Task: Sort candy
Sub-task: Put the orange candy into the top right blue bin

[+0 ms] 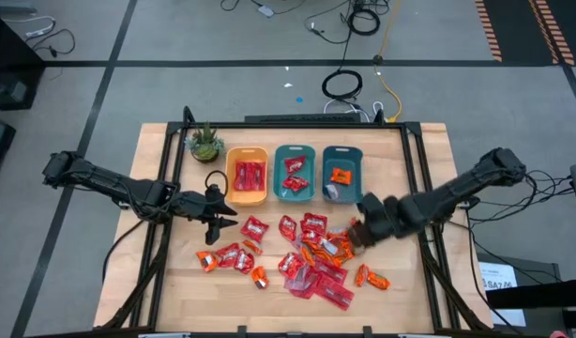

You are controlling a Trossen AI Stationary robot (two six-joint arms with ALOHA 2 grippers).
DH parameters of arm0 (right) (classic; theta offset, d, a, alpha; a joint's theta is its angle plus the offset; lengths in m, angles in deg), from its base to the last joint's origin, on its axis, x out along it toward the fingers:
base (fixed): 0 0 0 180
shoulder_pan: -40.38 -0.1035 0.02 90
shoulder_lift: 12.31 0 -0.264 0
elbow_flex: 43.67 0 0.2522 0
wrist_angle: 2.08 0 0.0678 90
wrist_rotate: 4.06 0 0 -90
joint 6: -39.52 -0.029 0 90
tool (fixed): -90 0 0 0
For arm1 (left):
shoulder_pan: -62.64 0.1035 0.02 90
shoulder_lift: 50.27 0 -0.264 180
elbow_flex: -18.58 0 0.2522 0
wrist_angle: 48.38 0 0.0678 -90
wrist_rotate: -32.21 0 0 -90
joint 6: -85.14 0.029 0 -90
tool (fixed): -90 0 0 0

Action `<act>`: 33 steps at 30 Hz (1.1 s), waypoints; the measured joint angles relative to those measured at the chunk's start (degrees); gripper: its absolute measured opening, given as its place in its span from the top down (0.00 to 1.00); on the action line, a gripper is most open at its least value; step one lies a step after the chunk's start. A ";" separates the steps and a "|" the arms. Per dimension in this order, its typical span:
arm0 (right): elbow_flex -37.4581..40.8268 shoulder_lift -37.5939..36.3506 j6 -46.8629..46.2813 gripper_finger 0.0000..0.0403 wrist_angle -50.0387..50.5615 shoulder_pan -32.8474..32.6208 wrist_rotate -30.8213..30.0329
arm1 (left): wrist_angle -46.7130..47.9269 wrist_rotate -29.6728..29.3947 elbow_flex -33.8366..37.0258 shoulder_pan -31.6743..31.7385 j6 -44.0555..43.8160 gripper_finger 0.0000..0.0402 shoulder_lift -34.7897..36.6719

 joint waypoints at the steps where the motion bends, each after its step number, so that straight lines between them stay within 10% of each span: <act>1: 0.00 0.00 -1.82 0.43 -0.06 -2.62 -0.31 | 0.00 0.00 0.00 0.00 -0.02 0.62 0.00; 15: 0.00 6.67 -22.83 0.43 -1.97 -31.51 -2.18 | 0.00 0.00 0.00 0.00 -0.08 0.62 0.00; 33: -0.27 26.90 -13.93 0.45 -12.91 -35.16 2.59 | -0.30 0.00 0.00 0.01 -0.24 0.62 0.00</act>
